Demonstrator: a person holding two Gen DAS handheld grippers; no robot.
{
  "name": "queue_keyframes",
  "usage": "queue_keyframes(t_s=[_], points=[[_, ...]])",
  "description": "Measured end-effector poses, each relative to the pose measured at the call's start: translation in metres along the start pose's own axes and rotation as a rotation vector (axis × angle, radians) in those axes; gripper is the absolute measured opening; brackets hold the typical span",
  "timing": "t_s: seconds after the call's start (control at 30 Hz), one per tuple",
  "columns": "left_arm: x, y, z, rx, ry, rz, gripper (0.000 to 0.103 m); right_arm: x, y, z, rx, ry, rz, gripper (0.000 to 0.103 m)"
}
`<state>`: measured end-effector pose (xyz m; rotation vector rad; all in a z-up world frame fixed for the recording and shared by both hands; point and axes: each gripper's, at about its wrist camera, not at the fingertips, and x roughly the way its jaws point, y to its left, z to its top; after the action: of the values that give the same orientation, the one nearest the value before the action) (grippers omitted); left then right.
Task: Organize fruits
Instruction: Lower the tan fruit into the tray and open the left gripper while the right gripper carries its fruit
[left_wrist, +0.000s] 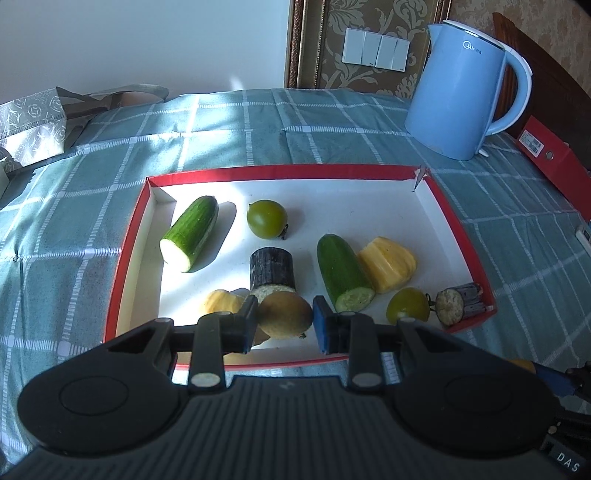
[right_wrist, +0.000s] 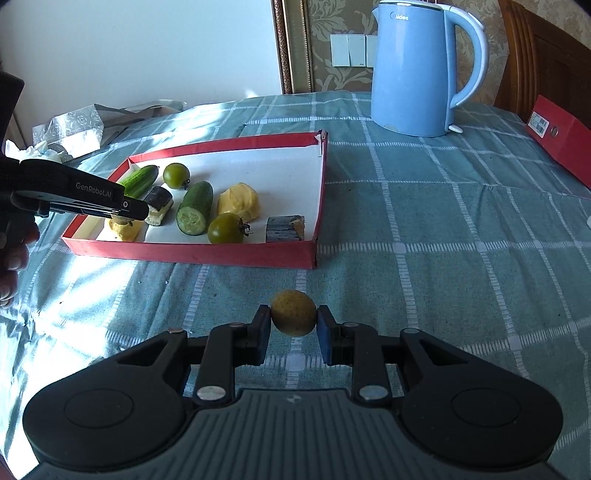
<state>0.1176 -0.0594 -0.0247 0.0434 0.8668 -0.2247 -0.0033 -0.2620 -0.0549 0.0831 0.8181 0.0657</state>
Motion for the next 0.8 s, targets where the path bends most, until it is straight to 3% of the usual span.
queue_keyframes(t_s=[0.8], points=[[0.031,0.003,0.0,-0.001,0.035,0.004,0.028,0.003,-0.01,-0.003,0.03,0.017,-0.03,0.026]])
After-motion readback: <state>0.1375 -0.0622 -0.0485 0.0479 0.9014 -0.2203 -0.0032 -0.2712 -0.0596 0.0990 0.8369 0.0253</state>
